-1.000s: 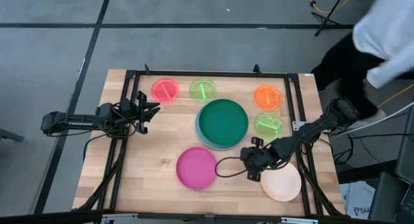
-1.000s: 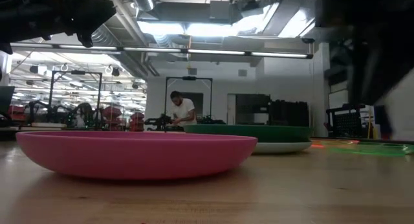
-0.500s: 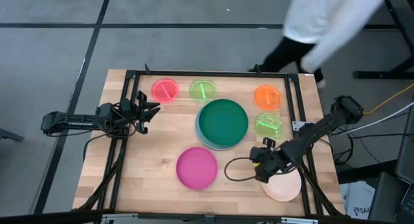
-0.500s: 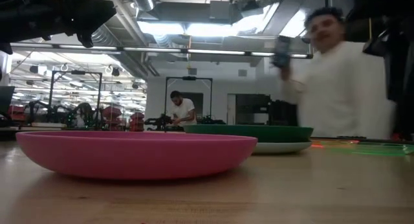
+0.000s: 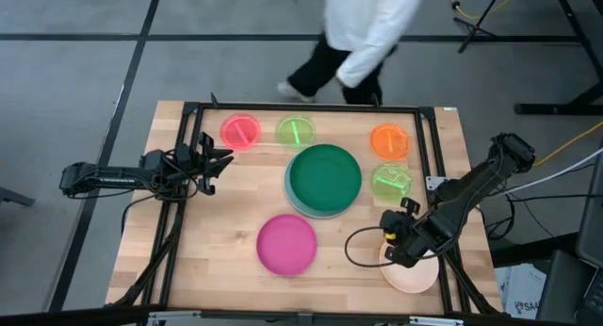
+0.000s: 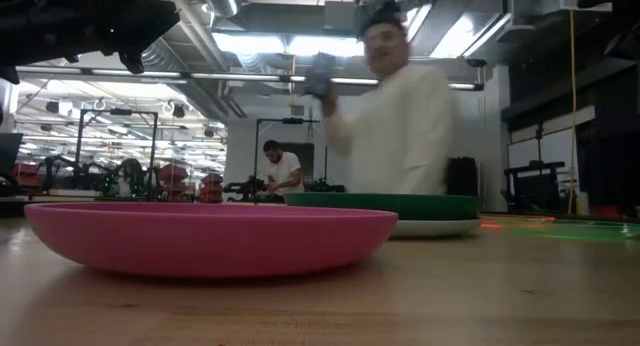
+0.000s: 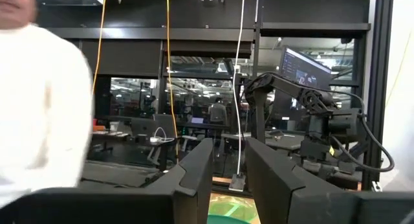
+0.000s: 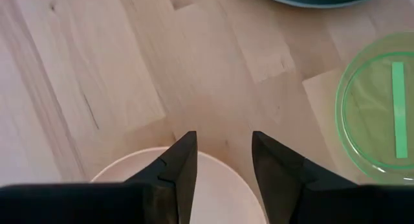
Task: Stack plastic plates
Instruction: Stack the light orange plate on the green plate
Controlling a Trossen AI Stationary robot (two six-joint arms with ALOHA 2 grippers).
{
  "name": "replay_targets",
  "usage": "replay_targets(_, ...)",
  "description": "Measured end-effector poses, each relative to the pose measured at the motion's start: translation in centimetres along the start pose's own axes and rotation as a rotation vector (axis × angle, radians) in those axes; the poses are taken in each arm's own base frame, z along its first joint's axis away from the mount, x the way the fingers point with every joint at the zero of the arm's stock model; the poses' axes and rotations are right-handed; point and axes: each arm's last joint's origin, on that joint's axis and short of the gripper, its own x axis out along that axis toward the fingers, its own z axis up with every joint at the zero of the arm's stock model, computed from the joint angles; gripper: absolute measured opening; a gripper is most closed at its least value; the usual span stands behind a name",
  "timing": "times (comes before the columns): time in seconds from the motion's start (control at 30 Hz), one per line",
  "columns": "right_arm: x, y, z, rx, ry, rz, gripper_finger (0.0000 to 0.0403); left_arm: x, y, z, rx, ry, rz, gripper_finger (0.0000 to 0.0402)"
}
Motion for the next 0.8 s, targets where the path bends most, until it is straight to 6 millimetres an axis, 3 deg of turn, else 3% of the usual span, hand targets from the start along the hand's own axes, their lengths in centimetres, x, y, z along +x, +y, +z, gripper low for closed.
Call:
replay_targets(0.33,0.0,-1.2,-0.6,0.04,0.014,-0.03,0.0138,0.0,0.0,0.0,0.0,0.0,0.0,0.0086)
replay_targets(0.63,1.3,-3.9,-3.1,0.117,0.077,0.079,0.0138,0.0,0.0,0.0,0.024,0.0,0.001,0.0086)
replay_targets(0.8,1.4,-4.0,-3.3,0.096,0.102,0.104,0.0138,0.0,0.0,0.0,0.024,0.001,0.007,0.0086)
